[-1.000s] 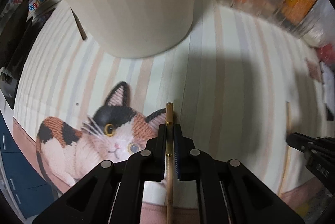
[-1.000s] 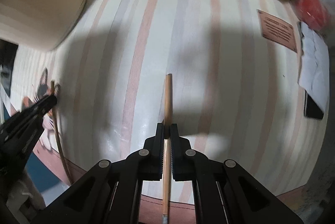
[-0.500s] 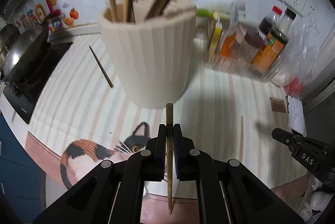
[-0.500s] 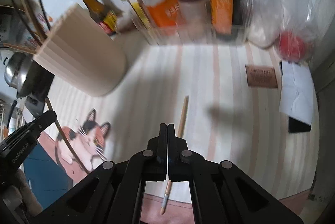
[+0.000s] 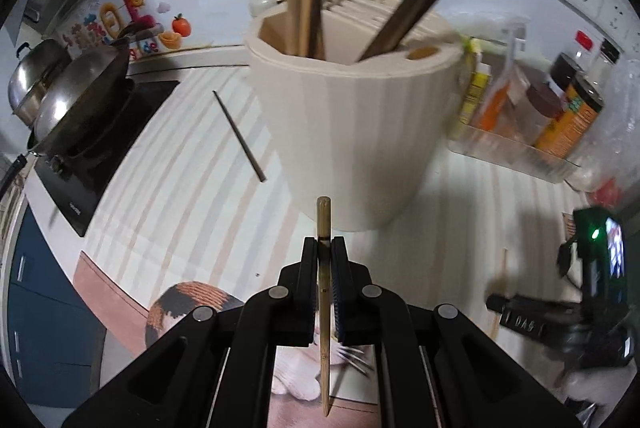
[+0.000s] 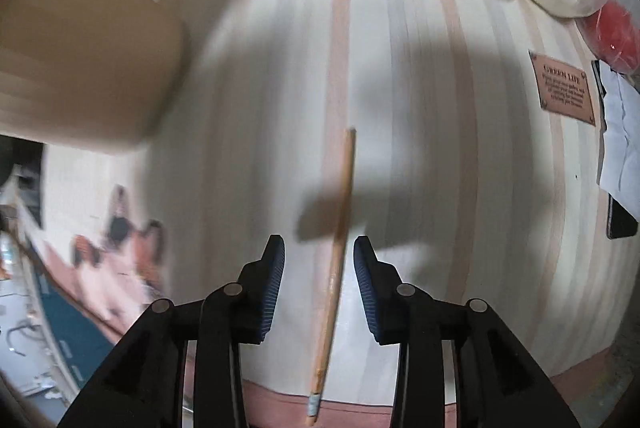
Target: Organize utensils
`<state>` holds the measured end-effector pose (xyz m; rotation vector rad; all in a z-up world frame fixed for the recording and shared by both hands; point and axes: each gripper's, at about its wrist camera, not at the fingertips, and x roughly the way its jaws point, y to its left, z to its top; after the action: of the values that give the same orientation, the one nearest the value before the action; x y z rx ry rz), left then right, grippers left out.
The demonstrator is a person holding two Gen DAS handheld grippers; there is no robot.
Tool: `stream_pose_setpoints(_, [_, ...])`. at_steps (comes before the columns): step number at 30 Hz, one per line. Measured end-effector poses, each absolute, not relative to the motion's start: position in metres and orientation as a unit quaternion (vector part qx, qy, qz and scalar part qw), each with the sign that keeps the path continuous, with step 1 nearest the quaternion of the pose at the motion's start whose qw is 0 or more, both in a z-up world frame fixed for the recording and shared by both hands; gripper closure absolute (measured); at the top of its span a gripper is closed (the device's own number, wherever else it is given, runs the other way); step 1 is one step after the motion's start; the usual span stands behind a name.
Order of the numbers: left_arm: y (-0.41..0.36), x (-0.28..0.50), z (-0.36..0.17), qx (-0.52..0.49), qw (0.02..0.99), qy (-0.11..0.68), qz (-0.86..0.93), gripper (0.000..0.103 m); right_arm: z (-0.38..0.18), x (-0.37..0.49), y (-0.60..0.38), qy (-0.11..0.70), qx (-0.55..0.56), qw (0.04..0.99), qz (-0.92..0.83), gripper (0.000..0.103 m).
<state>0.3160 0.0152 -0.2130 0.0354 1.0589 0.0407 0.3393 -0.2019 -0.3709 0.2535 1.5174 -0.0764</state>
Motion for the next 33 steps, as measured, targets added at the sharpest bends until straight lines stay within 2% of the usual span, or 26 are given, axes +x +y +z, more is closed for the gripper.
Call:
stream_pose_setpoints(4, [0.020,0.319,-0.215,0.012,0.862,0.506,0.027,0.099,-0.376,0.334,-0.191,0.687,0.070,0.721,-0.055,0.070])
stream_pose_setpoints(5, [0.021,0.319,-0.216,0.008,0.862,0.506,0.028,0.099,-0.375,0.333,-0.187,0.684,0.049,0.725,-0.063,0.078])
stream_pose_setpoints(6, [0.021,0.320,-0.216,0.008,0.862,0.506,0.029,0.099,-0.375,0.331,-0.184,0.679,0.031,0.730,-0.070,0.091])
stream_pose_setpoints(8, [0.023,0.320,-0.216,0.003,0.862,0.506,0.029,0.099,-0.373,0.327,-0.184,0.667,0.035,0.741,-0.061,0.096])
stream_pose_setpoints(19, [0.034,0.306,-0.195,-0.014,0.868,0.495,0.020,0.099,-0.317,0.293,-0.211,0.591,0.123,0.797,-0.004,0.097])
stream_pose_setpoints(26, [0.048,0.294,-0.163,-0.052,0.878,0.477,0.007,0.099,-0.236,0.288,-0.204,0.501,0.169,0.848,0.032,0.097])
stream_pose_setpoints(33, [0.071,0.291,-0.081,-0.083,0.913,0.401,0.000,0.103,-0.125,0.305,-0.184,0.383,0.201,0.898,0.087,0.097])
